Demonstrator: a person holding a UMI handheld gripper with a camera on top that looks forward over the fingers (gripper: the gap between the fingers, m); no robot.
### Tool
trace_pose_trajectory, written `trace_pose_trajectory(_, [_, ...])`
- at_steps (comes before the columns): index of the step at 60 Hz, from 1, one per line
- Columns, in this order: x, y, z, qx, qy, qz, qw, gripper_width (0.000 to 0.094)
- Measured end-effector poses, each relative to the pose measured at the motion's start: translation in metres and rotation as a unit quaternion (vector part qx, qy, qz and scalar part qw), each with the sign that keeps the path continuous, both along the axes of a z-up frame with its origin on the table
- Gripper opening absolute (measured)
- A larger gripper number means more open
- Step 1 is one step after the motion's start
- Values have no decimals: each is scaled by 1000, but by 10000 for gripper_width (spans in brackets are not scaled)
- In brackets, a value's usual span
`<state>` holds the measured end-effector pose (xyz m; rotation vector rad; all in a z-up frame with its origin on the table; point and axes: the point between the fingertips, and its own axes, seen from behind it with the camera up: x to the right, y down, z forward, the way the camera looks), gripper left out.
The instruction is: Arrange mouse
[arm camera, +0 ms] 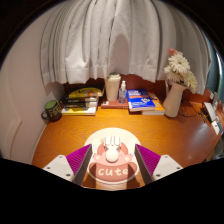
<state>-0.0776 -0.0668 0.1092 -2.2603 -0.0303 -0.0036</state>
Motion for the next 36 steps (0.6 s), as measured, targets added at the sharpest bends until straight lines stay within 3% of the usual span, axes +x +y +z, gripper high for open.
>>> trace_pose_trajectory(15, [-2, -81, 80, 50, 5, -21, 999, 854])
trace_pose_trajectory(36, [-16, -139, 97, 63, -16, -18, 998, 854])
